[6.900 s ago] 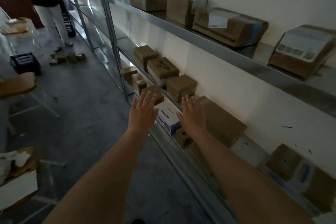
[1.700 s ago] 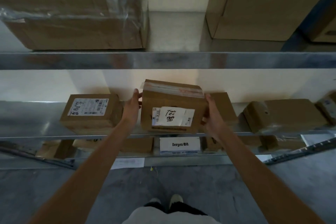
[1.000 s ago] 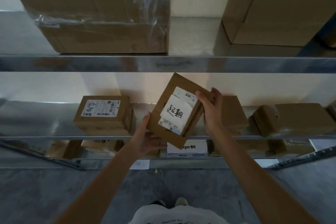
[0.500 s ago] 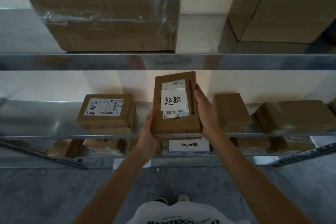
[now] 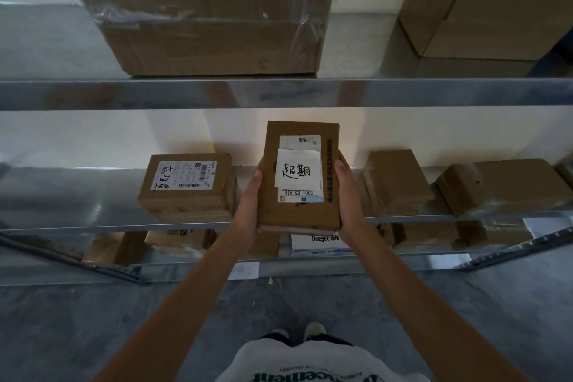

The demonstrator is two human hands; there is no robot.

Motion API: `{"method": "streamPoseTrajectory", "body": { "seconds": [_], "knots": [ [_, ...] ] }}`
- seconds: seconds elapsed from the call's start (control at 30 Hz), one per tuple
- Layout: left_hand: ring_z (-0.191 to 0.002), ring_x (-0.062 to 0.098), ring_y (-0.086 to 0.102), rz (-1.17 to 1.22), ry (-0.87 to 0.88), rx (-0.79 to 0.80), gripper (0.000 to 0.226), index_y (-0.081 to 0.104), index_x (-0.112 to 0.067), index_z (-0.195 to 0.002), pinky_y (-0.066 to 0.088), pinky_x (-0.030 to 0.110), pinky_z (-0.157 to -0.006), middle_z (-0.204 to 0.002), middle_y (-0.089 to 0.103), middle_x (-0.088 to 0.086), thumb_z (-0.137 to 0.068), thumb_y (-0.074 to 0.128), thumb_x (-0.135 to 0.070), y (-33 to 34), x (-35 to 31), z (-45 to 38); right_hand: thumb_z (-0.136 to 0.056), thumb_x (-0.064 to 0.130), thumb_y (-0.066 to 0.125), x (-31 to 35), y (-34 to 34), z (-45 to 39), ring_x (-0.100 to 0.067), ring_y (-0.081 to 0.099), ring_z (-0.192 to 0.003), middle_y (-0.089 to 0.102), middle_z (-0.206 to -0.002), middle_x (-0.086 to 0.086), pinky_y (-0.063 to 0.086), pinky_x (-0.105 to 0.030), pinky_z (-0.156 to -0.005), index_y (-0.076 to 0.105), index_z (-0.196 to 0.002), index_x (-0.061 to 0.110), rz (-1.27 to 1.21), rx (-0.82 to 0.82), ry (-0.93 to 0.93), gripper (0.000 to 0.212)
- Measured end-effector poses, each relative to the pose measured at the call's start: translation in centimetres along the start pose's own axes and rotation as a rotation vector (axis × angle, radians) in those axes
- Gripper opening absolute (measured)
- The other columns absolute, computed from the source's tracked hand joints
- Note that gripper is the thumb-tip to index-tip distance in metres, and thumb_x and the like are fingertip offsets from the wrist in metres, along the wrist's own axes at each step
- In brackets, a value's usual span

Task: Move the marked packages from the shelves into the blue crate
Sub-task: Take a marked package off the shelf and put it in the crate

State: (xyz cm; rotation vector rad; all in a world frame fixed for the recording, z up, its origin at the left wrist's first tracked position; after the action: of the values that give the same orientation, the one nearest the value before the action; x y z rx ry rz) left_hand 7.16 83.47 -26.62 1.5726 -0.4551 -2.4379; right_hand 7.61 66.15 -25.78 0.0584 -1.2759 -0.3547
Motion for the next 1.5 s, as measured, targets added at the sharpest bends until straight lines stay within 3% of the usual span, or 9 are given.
{"method": "streamPoseTrajectory", "body": {
  "seconds": [0.2,0.37,0.47,0.57,0.7,0.93,1.1,1.33,1.5],
  "knots": [
    [-0.095,0.021,0.071,0.012,-0.034,0.010,0.045,0.048,-0.029,-0.137,0.059,0.033,-0.064,-0.114,0.071,0.004,-0.097,0.039,-0.047,-0.4,0.0,0.6,-0.099,0.047,0.042,-0.9,0.0,1.0,-0.031,0.066,-0.110,0.067,-0.122,-0.010,0.050,-0.057,-0.096,0.046,-0.142,0.028,0.001,-0.052,0.023,0.048],
    [-0.085,0.017,0.073,-0.013,-0.109,0.001,0.041,0.052,-0.032,-0.132,0.058,0.030,-0.059,-0.099,0.075,-0.003,-0.096,0.040,-0.049,-1.2,1.1,1.1,-0.099,0.043,0.043,-1.7,-0.4,2.1,-0.029,0.068,-0.107,0.068,-0.120,-0.009,0.056,-0.049,-0.089,0.047,-0.141,0.025,0.016,-0.103,-0.003,0.047],
    [-0.093,0.021,0.071,-0.040,-0.123,0.028,0.033,0.053,-0.038,-0.125,0.059,0.037,-0.070,-0.105,0.073,-0.001,-0.097,0.039,-0.048,-0.5,1.4,1.3,-0.099,0.045,0.042,-2.1,-1.4,2.9,-0.028,0.067,-0.108,0.069,-0.119,-0.007,0.059,-0.039,-0.080,0.049,-0.141,0.022,0.020,-0.144,-0.014,0.048],
    [-0.101,0.026,0.068,-0.069,-0.113,0.076,0.038,0.049,-0.033,-0.133,0.057,0.045,-0.082,-0.114,0.070,0.003,-0.099,0.038,-0.044,1.6,1.3,1.8,-0.098,0.047,0.043,-1.8,-3.3,3.9,-0.024,0.068,-0.106,0.068,-0.121,-0.005,0.058,-0.044,-0.085,0.047,-0.142,0.024,0.009,-0.185,-0.040,0.050],
    [-0.094,0.021,0.071,-0.125,-0.076,0.132,0.044,0.046,-0.027,-0.139,0.060,0.034,-0.066,-0.118,0.068,0.005,-0.098,0.037,-0.042,5.3,1.9,2.3,-0.097,0.047,0.044,-0.6,-7.2,5.0,-0.020,0.069,-0.104,0.069,-0.120,-0.003,0.057,-0.044,-0.088,0.050,-0.140,0.028,0.015,-0.268,-0.080,0.047],
    [-0.105,0.029,0.066,-0.197,-0.088,0.177,0.044,0.047,-0.028,-0.138,0.056,0.049,-0.086,-0.121,0.067,0.008,-0.099,0.035,-0.045,14.7,4.6,3.0,-0.095,0.047,0.046,2.5,-16.1,7.0,-0.029,0.066,-0.110,0.070,-0.119,-0.006,0.056,-0.047,-0.089,0.048,-0.142,0.023,-0.053,-0.313,-0.169,0.053],
    [-0.098,0.018,0.070,-0.259,-0.065,0.256,0.047,0.048,-0.029,-0.138,0.059,0.029,-0.068,-0.114,0.071,0.000,-0.096,0.038,-0.049,23.8,8.4,3.5,-0.093,0.046,0.046,5.5,-25.4,9.1,-0.032,0.063,-0.114,0.065,-0.126,-0.011,0.048,-0.058,-0.097,0.045,-0.144,0.022,-0.088,-0.381,-0.211,0.057],
    [-0.098,0.022,0.070,-0.313,-0.081,0.382,0.043,0.052,-0.024,-0.135,0.060,0.034,-0.073,-0.113,0.071,0.005,-0.098,0.040,-0.043,38.6,14.6,4.2,-0.102,0.037,0.041,8.4,-40.5,12.9,-0.028,0.064,-0.114,0.064,-0.128,-0.010,0.055,-0.046,-0.093,0.045,-0.144,0.021,-0.121,-0.555,-0.243,0.046],
    [-0.098,0.018,0.069,-0.369,-0.103,0.469,0.038,0.058,-0.027,-0.127,0.057,0.034,-0.080,-0.111,0.072,-0.001,-0.098,0.042,-0.045,47.4,18.9,4.8,-0.100,0.041,0.043,9.4,-49.3,15.4,-0.034,0.063,-0.114,0.066,-0.125,-0.013,0.048,-0.058,-0.097,0.048,-0.142,0.024,-0.208,-0.633,-0.274,0.045]
  ]
}}
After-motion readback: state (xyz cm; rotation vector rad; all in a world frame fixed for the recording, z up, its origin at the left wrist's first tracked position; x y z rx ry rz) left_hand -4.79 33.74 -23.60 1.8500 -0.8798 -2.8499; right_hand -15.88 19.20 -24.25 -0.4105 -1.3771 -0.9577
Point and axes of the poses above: each hand's wrist, its own z-axis away from the middle knuckle, its own y-axis out of the palm, x = y × z, the point moved 7 cm from there along -z, towards the middle knuckle
